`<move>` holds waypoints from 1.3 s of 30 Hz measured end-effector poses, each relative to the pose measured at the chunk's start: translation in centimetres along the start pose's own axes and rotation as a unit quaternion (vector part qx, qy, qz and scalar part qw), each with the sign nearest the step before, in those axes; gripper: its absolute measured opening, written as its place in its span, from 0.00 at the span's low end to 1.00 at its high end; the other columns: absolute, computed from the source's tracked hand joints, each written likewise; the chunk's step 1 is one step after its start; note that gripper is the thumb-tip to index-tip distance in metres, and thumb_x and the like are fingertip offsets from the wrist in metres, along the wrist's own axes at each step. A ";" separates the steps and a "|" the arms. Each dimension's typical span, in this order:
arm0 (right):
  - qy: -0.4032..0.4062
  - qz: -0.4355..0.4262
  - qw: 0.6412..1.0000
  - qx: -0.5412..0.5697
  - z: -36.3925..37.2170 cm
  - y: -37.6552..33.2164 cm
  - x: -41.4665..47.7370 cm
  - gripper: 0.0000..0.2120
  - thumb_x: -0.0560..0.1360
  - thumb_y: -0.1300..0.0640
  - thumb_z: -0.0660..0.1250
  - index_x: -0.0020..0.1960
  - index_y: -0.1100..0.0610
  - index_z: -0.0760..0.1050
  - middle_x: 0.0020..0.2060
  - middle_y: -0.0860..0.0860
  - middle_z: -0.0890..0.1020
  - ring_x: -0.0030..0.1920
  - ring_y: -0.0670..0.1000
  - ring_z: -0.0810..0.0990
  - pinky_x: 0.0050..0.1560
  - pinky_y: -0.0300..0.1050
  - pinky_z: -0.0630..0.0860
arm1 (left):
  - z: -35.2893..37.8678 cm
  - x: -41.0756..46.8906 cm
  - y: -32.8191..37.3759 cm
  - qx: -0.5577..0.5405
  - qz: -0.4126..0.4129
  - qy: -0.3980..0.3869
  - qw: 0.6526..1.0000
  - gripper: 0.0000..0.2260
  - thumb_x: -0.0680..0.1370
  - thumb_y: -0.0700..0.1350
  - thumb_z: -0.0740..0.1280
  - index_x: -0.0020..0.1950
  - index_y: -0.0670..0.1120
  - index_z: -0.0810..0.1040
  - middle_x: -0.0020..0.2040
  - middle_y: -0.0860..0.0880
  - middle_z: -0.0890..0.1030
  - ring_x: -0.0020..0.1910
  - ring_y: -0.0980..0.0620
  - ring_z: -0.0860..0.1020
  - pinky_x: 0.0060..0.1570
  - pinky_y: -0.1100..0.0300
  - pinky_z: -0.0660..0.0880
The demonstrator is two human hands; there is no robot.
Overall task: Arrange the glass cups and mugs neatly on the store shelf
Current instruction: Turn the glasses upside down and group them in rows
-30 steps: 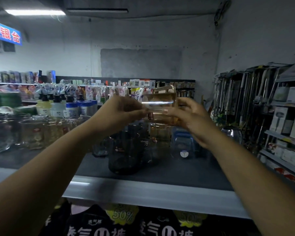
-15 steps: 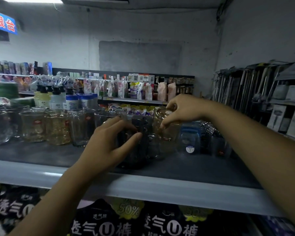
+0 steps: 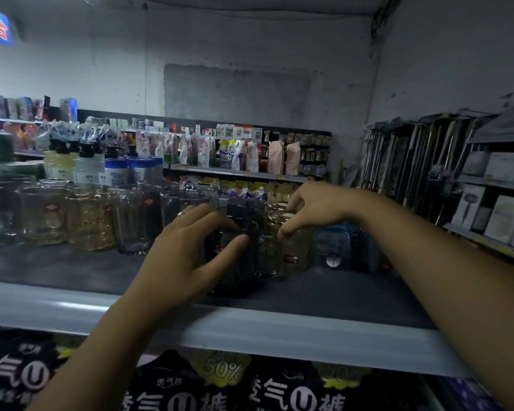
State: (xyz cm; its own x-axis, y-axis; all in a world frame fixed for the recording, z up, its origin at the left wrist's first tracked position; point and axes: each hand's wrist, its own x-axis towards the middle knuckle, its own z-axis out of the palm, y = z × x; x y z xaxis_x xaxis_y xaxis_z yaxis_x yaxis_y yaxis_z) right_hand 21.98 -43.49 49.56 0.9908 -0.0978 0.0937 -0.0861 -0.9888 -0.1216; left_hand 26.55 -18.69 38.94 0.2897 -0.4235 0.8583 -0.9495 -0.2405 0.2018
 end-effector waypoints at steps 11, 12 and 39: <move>0.116 -0.050 0.992 -0.010 2.3 1.0 -2.9 0.27 0.71 0.36 0.74 0.62 0.53 0.81 0.57 0.50 0.82 0.56 0.50 0.79 0.59 0.53 0.79 | 0.1 0.0 -0.1 0.008 -0.001 -0.002 1.000 0.15 0.80 0.59 0.63 0.52 0.49 0.82 0.48 0.55 0.79 0.49 0.53 0.78 0.45 0.51 0.77; 0.124 -0.050 0.991 -0.011 2.4 1.0 -3.0 0.27 0.71 0.36 0.74 0.62 0.52 0.81 0.58 0.50 0.82 0.56 0.50 0.79 0.59 0.53 0.78 | 0.2 0.0 -0.1 0.009 -0.002 -0.002 1.000 0.15 0.80 0.59 0.63 0.52 0.49 0.82 0.48 0.54 0.79 0.49 0.53 0.78 0.45 0.50 0.77; -0.095 -0.137 0.986 -0.005 -1.8 -0.7 12.0 0.36 0.71 0.57 0.78 0.76 0.53 0.67 0.70 0.50 0.74 0.66 0.52 0.74 0.64 0.50 0.76 | -2.2 14.6 -4.9 0.143 -0.065 -0.226 0.961 0.09 0.82 0.47 0.66 0.60 0.48 0.79 0.51 0.53 0.82 0.47 0.62 0.79 0.45 0.65 0.77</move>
State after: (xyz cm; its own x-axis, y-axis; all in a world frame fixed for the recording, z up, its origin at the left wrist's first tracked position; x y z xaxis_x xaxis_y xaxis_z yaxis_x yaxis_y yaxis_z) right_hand 33.72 -44.17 52.53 0.9785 0.1958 -0.0646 0.1883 -0.9762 -0.1072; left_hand 35.16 -21.80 51.50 0.4880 -0.6943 0.5290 -0.8482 -0.5202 0.0997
